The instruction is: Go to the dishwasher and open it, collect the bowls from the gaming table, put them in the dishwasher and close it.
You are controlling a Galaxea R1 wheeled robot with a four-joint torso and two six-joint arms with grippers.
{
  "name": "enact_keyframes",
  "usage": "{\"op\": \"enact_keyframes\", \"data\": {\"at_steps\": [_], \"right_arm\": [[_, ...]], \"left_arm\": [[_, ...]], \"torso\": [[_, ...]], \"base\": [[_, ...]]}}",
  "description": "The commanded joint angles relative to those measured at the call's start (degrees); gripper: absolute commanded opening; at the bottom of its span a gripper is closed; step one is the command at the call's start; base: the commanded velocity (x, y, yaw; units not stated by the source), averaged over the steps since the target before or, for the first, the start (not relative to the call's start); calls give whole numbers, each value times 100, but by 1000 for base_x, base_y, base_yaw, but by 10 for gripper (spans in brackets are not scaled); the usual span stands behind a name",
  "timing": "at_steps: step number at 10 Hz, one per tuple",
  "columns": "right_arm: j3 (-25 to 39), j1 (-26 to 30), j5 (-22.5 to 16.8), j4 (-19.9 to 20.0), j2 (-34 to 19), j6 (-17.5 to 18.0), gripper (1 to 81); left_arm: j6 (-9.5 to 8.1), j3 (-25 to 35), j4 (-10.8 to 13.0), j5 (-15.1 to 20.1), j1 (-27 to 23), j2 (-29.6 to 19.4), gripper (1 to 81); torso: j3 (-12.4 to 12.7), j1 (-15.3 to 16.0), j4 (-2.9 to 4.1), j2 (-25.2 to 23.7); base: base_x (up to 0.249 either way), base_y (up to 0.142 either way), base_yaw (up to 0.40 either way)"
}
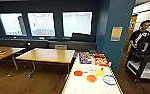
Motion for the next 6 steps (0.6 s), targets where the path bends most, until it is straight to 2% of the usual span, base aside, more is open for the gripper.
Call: {"op": "enact_keyframes", "data": {"at_steps": [1,6], "right_arm": [[-28,206,-266,-113,-83,-21,10],[-89,223,-266,-113,-136,-21,10]], "left_arm": [[34,-24,43,303,-281,-54,10],[34,-25,52,303,-272,-54,10]], "torso": [[0,7,0,0],[2,7,0,-7]], "base": [[-63,0,0],[-77,0,0]]}}
